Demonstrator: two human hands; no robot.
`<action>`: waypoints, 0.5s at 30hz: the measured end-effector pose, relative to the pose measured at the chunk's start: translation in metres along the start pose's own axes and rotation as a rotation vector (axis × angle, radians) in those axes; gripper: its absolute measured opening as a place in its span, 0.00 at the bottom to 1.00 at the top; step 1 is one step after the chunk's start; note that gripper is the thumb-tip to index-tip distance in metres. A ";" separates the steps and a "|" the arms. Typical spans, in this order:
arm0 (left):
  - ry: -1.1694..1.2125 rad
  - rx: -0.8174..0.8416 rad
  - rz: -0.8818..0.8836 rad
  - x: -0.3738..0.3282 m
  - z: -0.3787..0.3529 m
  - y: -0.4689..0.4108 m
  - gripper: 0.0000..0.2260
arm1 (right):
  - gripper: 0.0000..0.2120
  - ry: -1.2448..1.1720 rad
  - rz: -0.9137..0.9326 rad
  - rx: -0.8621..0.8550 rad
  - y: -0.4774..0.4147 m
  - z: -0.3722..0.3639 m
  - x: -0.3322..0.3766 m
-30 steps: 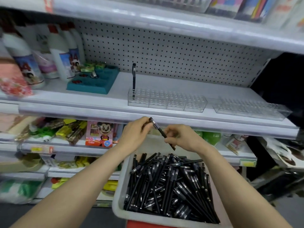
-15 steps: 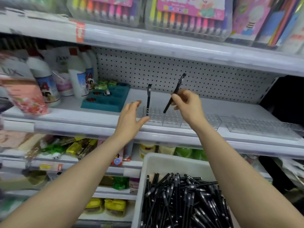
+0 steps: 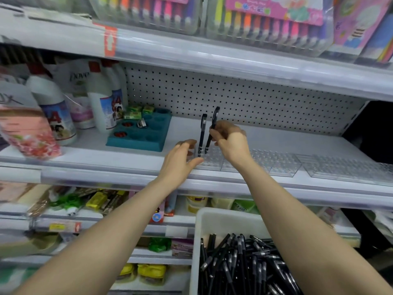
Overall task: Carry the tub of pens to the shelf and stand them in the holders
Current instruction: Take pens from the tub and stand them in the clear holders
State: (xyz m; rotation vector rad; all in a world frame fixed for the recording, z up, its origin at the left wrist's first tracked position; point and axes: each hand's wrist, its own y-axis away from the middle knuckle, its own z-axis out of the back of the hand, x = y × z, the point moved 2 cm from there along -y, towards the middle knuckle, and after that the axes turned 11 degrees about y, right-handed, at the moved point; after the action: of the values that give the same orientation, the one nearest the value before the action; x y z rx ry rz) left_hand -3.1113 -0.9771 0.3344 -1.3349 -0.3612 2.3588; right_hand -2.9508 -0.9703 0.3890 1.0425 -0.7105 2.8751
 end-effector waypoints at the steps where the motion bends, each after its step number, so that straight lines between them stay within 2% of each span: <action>1: 0.004 0.003 -0.002 0.001 0.000 0.000 0.25 | 0.07 0.047 0.013 0.015 0.002 -0.003 -0.002; 4: 0.003 0.009 -0.003 0.003 -0.001 0.000 0.25 | 0.08 0.151 0.048 0.033 0.006 -0.008 -0.007; 12: -0.014 0.014 0.012 0.003 -0.002 0.002 0.25 | 0.08 0.190 0.041 0.056 0.006 -0.010 -0.009; 15: 0.005 -0.038 -0.004 -0.003 0.000 0.010 0.25 | 0.10 0.159 0.028 0.032 0.011 -0.003 -0.011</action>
State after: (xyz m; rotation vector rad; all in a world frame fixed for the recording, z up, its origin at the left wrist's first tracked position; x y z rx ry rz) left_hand -3.1122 -0.9871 0.3330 -1.3560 -0.4090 2.3553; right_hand -2.9458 -0.9774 0.3758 0.8002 -0.6767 2.9601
